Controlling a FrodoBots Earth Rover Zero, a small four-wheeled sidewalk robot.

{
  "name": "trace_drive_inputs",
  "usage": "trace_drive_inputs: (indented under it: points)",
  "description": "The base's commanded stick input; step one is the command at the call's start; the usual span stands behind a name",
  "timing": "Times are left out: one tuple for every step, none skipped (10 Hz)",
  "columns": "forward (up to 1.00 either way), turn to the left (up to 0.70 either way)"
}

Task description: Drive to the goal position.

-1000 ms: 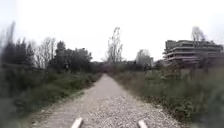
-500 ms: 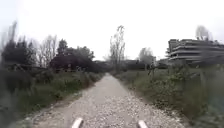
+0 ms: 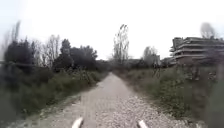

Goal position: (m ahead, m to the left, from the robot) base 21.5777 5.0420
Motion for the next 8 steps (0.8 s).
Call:
trace_drive_inputs:
  points:
    - [0.7, -0.35]
    - [0.7, 0.0]
    - [0.7, 0.0]
    - [0.7, 0.0]
    - [0.7, 0.0]
    - [0.7, 0.0]
    - [0.7, 0.0]
    - [0.7, 0.0]
